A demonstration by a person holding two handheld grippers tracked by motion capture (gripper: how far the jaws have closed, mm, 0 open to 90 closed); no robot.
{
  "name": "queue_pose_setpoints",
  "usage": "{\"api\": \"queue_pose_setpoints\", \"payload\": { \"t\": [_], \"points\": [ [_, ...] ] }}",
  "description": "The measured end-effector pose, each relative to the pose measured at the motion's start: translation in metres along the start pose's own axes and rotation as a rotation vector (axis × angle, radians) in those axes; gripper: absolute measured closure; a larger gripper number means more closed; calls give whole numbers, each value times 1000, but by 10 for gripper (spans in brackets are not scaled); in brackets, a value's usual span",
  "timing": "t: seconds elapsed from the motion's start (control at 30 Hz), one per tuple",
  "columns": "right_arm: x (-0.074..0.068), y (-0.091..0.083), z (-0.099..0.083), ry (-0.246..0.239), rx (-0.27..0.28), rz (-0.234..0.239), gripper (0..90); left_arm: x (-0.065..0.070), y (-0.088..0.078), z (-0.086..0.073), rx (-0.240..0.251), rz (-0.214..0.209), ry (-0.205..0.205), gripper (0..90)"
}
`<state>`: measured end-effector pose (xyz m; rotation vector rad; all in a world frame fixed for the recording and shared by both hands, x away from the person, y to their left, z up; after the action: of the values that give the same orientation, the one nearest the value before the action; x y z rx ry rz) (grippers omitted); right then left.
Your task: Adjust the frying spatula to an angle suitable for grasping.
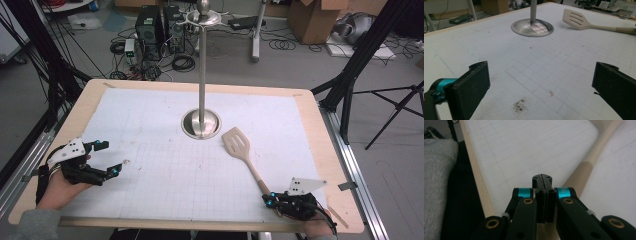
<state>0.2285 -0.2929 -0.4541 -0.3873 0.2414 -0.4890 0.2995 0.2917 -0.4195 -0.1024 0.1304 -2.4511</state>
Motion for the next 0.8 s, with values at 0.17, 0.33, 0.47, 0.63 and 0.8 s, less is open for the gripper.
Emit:
{"api": "queue_pose_setpoints", "payload": {
  "t": [0.17, 0.33, 0.47, 0.63, 0.8],
  "points": [
    [-5, -4, -10, -6, 10, -6, 900, -1, 2, -3, -11, 2, -7, 20],
    [-9, -2, -7, -75, -44, -22, 900, 0, 1, -3, -19, 3, -5, 20],
    [-12, 1, 0, -138, -141, -50, 900, 0, 1, -3, -15, 3, -4, 20],
    [-7, -1, 0, -139, -156, -67, 900, -1, 0, -4, -20, 4, -6, 20],
    [-3, -2, 1, -138, -168, -83, 900, -1, 0, -4, -23, 4, -4, 20]
  ]
}}
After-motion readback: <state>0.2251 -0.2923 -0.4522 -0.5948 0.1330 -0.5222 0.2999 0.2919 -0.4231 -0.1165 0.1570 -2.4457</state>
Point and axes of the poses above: each handheld gripper's, and its own axes: y roughly forward along the jaws, z roughly out of its top, x roughly to its right, the point moved 2 cm from there along y, roughly forward along the jaws, and after that the axes turned 12 degrees about x, right-handed, at the moved point
